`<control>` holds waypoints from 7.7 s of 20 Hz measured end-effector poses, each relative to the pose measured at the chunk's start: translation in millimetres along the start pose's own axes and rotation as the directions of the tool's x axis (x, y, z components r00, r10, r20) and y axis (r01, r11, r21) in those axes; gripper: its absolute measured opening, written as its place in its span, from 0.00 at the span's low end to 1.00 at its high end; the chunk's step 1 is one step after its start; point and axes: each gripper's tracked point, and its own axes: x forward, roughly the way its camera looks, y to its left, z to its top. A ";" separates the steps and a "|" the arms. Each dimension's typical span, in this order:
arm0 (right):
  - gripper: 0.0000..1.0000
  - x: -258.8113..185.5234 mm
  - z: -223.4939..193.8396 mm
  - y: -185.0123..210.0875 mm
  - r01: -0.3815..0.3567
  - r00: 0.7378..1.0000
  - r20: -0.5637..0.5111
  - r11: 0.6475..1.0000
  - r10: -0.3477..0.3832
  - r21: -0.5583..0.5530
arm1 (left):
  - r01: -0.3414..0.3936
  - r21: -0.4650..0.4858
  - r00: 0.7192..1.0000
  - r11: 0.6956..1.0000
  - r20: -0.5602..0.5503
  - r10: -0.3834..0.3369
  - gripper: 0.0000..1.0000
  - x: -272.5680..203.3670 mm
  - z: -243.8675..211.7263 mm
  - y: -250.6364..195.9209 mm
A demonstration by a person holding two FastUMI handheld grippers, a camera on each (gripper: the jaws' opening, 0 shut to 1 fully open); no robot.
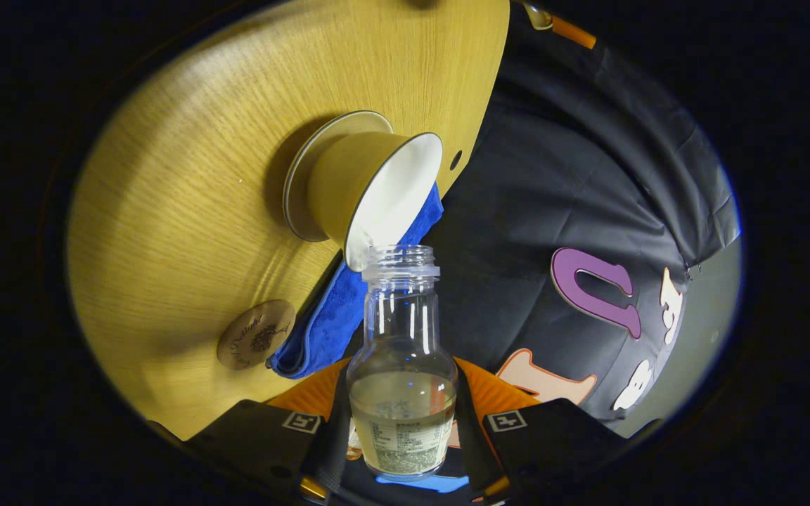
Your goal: Open the teacup lid with one hand, grasp the water bottle and pour water into the teacup with the other hand; after pouring, place the water bottle on the coaster and then close the teacup lid.
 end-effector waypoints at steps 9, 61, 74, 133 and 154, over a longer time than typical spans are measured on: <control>0.69 -6.0 10.0 -5.0 0.013 1.000 0.019 0.998 -0.011 -0.069 | 0.001 0.004 1.000 1.000 0.002 -0.001 0.22 0.0 -0.5 0.4; 0.71 27.5 -119.4 10.3 -0.014 0.988 -0.078 -0.571 -0.135 0.821 | 0.016 0.002 1.000 1.000 0.003 -0.016 0.22 1.0 -0.3 -3.9; 0.90 23.3 -116.8 12.6 0.033 0.987 -0.112 -0.545 -0.114 0.838 | 0.063 0.000 0.998 0.998 0.006 -0.063 0.22 1.9 0.7 -14.7; 0.93 -212.6 -193.1 104.1 0.121 0.978 -0.194 -0.540 -0.081 0.833 | 0.261 0.113 0.962 0.959 -0.109 -0.249 0.97 122.2 -15.9 -143.8; 0.99 -289.4 -164.5 100.0 0.285 0.942 -0.336 -0.544 0.005 0.789 | 0.157 0.004 0.988 0.988 0.002 -0.157 0.97 -52.0 2.5 -127.0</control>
